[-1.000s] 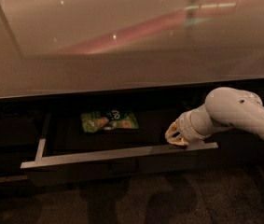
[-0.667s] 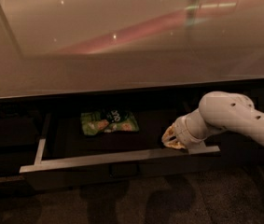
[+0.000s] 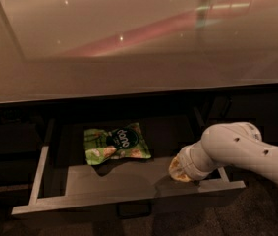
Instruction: Open top drawer
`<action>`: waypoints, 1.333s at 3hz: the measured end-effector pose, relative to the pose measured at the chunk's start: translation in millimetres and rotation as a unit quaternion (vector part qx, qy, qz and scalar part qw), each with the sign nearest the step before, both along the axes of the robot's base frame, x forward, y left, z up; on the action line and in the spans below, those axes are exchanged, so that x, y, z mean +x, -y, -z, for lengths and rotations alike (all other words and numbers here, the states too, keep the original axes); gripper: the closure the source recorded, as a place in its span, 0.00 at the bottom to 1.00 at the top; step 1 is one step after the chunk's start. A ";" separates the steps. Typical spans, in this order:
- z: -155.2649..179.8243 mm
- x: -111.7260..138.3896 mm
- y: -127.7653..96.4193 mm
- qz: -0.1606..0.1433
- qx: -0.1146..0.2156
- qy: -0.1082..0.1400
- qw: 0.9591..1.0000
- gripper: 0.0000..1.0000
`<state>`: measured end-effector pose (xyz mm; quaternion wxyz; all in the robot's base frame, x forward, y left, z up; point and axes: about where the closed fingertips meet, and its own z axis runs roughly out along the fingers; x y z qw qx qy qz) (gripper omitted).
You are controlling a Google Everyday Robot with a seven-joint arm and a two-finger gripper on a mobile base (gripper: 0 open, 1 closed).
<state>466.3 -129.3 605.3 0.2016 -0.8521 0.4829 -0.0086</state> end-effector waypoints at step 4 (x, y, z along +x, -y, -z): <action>-42.1 2.1 -14.7 -0.005 -0.009 0.027 1.000 1.00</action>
Offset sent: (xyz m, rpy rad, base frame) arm 0.0113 0.0096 0.0404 -0.0037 -0.0420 -0.0032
